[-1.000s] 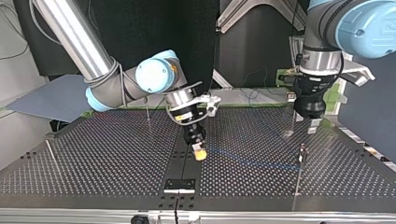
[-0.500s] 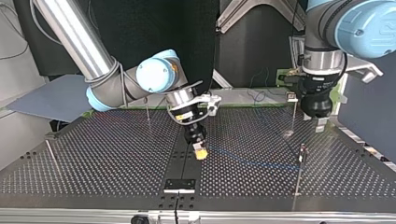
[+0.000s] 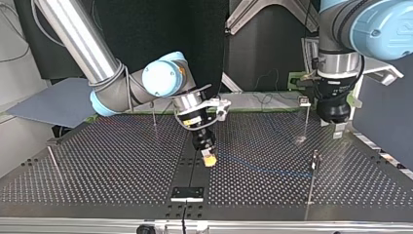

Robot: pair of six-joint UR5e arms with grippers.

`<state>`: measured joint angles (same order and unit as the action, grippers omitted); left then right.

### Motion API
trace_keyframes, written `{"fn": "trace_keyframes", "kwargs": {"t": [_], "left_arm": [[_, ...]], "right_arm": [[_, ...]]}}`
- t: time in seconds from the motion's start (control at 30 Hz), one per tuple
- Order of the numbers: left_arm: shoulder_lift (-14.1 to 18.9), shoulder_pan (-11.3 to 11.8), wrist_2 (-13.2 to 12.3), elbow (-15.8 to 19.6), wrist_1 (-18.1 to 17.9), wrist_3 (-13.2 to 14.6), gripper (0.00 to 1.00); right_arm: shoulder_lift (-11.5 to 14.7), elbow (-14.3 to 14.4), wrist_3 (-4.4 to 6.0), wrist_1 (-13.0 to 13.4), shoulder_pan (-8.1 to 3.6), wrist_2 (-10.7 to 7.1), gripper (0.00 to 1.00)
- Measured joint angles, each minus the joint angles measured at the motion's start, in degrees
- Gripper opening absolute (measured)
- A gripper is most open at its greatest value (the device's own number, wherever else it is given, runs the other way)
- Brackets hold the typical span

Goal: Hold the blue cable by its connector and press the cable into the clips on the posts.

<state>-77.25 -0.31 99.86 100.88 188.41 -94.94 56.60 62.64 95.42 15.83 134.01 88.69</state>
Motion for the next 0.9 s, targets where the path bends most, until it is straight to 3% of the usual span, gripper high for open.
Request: {"fn": "trace_keyframes", "kwargs": {"t": [0.43,0.9], "left_arm": [[0.04,1.14,-0.51,-0.44,-5.71,-0.13,1.0],[-0.44,1.49,-4.95,-0.45,-7.01,-2.41,1.0]], "right_arm": [[-0.02,0.02,-0.13,-0.08,-0.01,0.0,0.0],[-0.04,0.02,-0.13,-0.14,-0.01,0.02,0.0]]}}
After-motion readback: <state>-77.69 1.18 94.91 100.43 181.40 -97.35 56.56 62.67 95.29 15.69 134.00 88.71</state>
